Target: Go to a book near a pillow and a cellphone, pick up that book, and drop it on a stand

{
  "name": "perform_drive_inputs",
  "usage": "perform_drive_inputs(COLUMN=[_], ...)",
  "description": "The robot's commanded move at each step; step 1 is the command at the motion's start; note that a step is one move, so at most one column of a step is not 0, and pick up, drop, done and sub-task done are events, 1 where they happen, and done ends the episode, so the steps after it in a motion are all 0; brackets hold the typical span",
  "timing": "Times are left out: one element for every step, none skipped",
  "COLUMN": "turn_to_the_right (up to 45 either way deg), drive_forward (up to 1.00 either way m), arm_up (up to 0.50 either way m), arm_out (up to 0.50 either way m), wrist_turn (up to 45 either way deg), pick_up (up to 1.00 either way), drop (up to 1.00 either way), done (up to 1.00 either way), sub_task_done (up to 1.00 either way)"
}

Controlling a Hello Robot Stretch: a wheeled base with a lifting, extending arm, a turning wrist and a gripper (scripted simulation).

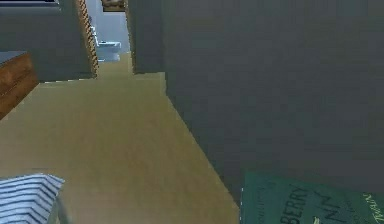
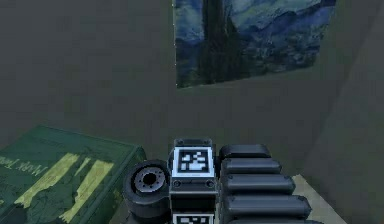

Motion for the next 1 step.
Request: perform_drive_inputs(turn_to_the_right=[-18.0], drive_forward=[0.00], arm_up=[0.00], arm_out=[0.00], wrist_turn=[0.0], pick_up=[0.00], drop=[0.00], done=[0.00], sub_task_done=[0.00])
